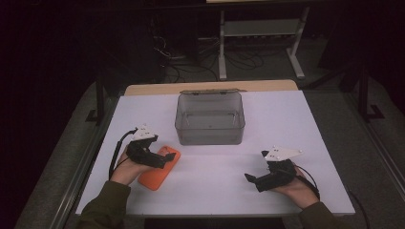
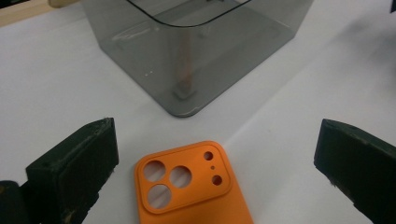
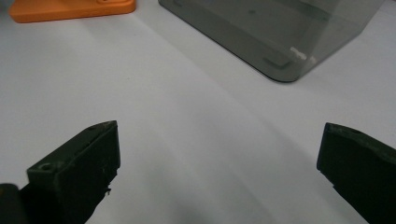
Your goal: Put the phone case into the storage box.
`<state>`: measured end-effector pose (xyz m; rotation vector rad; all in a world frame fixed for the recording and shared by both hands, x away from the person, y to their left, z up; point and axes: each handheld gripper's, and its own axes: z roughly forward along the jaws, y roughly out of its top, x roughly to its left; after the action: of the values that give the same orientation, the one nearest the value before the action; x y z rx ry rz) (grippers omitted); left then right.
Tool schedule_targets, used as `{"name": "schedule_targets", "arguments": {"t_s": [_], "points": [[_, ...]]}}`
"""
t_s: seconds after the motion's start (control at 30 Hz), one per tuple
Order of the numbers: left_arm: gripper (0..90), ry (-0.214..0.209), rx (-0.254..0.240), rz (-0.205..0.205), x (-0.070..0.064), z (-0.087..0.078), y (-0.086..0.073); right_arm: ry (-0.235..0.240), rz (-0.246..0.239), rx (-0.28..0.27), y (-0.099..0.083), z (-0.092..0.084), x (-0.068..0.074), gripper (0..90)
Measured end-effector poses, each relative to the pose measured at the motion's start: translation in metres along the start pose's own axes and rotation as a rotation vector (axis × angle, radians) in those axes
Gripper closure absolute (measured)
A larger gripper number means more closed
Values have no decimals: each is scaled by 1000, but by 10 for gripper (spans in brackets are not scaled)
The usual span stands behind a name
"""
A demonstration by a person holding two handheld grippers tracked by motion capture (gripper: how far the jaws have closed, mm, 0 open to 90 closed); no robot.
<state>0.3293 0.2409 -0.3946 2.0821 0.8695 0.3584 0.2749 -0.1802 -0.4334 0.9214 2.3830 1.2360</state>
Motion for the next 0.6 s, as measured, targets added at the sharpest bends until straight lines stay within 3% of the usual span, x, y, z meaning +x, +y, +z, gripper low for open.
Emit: {"name": "schedule_targets", "arguments": {"t_s": [0.13, 0.6], "points": [[0, 33, -11, -18, 4, 1, -1, 0, 0, 1, 0, 0, 0, 0], [0, 55, 23, -40, 4, -2, -9, -6, -2, 2, 0, 0, 0, 0]]}}
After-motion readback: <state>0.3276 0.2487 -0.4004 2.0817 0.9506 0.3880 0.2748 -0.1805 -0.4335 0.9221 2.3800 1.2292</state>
